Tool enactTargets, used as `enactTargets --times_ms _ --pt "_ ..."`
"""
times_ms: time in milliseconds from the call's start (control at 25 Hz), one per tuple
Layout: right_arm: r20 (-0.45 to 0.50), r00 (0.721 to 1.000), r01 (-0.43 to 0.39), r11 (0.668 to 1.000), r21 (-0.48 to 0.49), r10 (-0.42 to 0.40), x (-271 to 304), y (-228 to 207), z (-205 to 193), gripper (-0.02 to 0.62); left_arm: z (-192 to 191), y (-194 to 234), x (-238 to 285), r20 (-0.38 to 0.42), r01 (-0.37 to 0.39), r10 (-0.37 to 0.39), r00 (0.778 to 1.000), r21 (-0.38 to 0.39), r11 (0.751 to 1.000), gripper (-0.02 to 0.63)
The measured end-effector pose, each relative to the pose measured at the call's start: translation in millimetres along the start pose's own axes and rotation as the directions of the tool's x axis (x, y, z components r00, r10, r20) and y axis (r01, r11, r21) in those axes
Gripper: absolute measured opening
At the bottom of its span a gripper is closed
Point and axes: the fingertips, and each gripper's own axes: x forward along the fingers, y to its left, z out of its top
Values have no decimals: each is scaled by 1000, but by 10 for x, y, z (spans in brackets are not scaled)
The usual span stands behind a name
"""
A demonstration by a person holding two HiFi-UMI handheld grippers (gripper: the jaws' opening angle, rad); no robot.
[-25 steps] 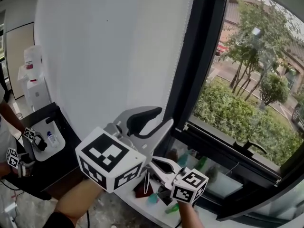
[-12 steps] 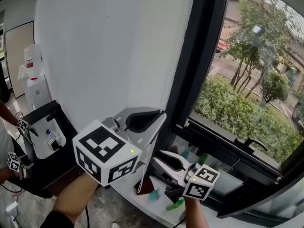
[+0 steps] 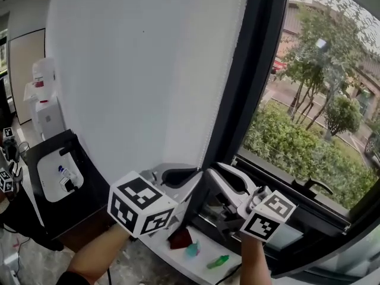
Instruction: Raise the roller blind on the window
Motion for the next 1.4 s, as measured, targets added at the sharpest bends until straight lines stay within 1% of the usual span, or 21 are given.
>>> enactTargets --times_ms 120,240,480,600,720,840,880,960,1040,1160,1400 --pt "27 1000 -3 1000 7 3 19 12 88 74 -78 10 -25 3 0 0 1000 -17 1000 14" --pt "44 999 -7 1000 -10 7 73 75 184 74 -94 20 -51 9 1 -1 1000 -27 1000 14" --pt "48 999 -1 999 -50 3 151 159 269 74 -289 -51 -6 -24 13 -14 1000 -28 1000 14" --pt "35 999 19 998 -59 -17 141 154 220 74 -351 -36 -19 -19 1 -2 1000 -43 999 14" --pt "29 998 53 996 -65 -51 95 116 119 74 -332 63 -99 30 -58 60 998 -59 997 14" --pt "27 995 97 993 -63 -95 49 56 -30 72 -246 139 -215 122 -127 135 983 -74 989 15" --pt "21 993 113 992 -63 -112 29 39 -100 70 -260 143 -236 131 -147 155 979 -73 986 15" --pt "7 990 144 988 -62 -144 -24 13 -248 64 -404 133 -229 96 -181 186 978 -60 982 18" --pt "-4 986 167 984 -59 -167 -80 -1 -390 54 -583 114 -225 68 -213 217 974 -63 975 19" --pt "-32 980 193 979 -66 -195 -143 -8 -602 44 -721 82 -269 75 -253 260 963 -89 963 20" --pt "-75 951 290 950 -113 -300 -307 -3 -955 14 -845 -29 -342 59 -317 321 945 -60 946 21"
